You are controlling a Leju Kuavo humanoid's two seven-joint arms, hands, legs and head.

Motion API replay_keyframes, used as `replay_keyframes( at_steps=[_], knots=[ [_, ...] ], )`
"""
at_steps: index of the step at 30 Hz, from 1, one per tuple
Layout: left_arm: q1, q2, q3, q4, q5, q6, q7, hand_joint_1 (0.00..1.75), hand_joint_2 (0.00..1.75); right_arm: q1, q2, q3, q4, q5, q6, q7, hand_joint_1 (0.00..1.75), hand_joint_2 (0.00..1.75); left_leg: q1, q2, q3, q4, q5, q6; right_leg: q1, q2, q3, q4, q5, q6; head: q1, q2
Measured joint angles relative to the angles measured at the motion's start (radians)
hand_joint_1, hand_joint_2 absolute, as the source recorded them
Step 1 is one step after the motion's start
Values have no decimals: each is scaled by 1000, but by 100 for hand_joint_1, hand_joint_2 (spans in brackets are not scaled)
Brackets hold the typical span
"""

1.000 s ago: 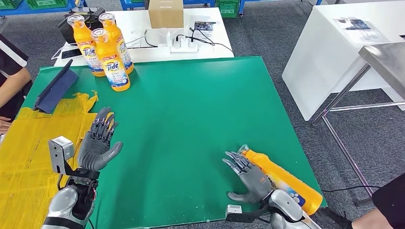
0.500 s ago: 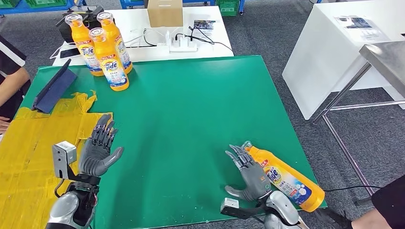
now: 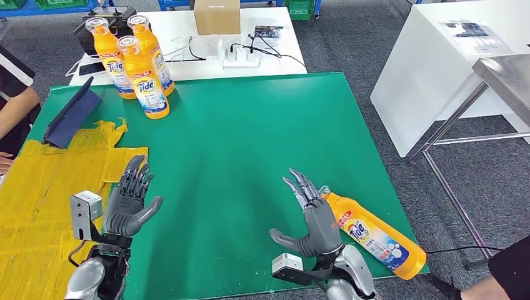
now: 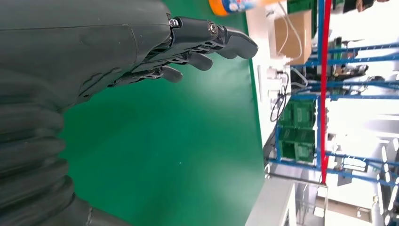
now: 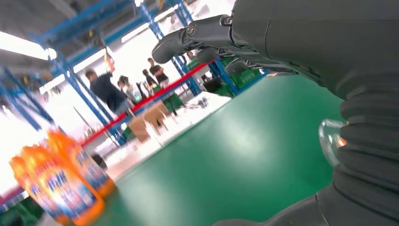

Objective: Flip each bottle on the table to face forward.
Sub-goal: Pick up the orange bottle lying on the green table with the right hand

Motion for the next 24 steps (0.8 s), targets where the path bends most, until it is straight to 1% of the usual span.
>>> replay_keyframes(
  at_steps=[2, 5, 7, 9, 11, 13, 14, 16, 18, 20, 22, 24],
  knots=[
    [23, -2, 13, -21, -2, 10, 2, 0, 175, 18, 4, -5, -55, 7, 23, 66, 0, 175, 0, 0, 0, 0, -1, 0, 0, 0, 3, 0, 0, 0, 0, 0],
    [79, -10, 41, -71, -10, 20, 7, 0, 175, 58, -8, -18, -143, 122, 59, 255, 0, 175, 0, 1, -1, 0, -1, 0, -1, 0, 3, 0, 0, 0, 0, 0],
    [125, -18, 67, -110, -20, 17, 10, 0, 175, 103, -37, -35, -197, 207, 76, 386, 0, 175, -1, -1, -1, 0, -3, 1, -1, -1, -1, 0, -3, 1, 0, 0],
    [166, -27, 96, -144, -29, 9, 11, 0, 175, 155, -73, -58, -243, 244, 83, 461, 0, 175, -1, -3, -1, 0, -5, 1, -2, -2, -1, -1, -5, 1, 0, 0],
    [192, -33, 119, -167, -36, 2, 11, 0, 175, 193, -103, -79, -276, 253, 82, 482, 0, 175, -2, -4, -1, 0, -6, 0, -2, -2, 2, -1, -5, 1, 0, 0],
    [206, -39, 132, -183, -39, -2, 11, 0, 175, 215, -122, -91, -300, 263, 87, 494, 0, 175, -2, -3, -1, 0, -6, 0, -2, -1, 5, -1, -4, 1, 0, 0],
    [210, -43, 138, -189, -40, -3, 12, 0, 175, 223, -129, -96, -310, 276, 97, 516, 0, 175, -2, -2, -1, 0, -6, 0, -2, -1, 4, -1, -4, 0, 0, 0],
    [218, -51, 150, -202, -43, -9, 13, 0, 175, 250, -147, -113, -333, 301, 137, 592, 0, 175, -2, -2, 1, 0, -7, 0, -2, -2, 2, -1, -6, 0, 0, 0],
    [231, -60, 165, -217, -49, -19, 16, 0, 175, 299, -179, -152, -360, 302, 191, 673, 0, 175, -2, -4, 2, 0, -8, 1, -2, -3, 2, -1, -8, 1, 0, 0],
    [241, -65, 177, -230, -56, -31, 19, 0, 175, 356, -209, -222, -379, 298, 252, 709, 0, 175, -2, -6, 2, 0, -9, 1, -2, -4, 3, -1, -9, 1, 0, 0],
    [241, -67, 182, -234, -59, -40, 22, 0, 175, 395, -215, -322, -381, 307, 313, 681, 0, 175, -2, -5, 2, 0, -10, 2, -2, -4, 3, -1, -8, 1, 0, 0],
    [234, -68, 182, -234, -61, -43, 24, 0, 175, 407, -200, -429, -367, 319, 355, 619, 0, 175, -3, -4, 2, 0, -10, 2, -3, -4, 3, -1, -8, 1, 0, 0]
  ],
)
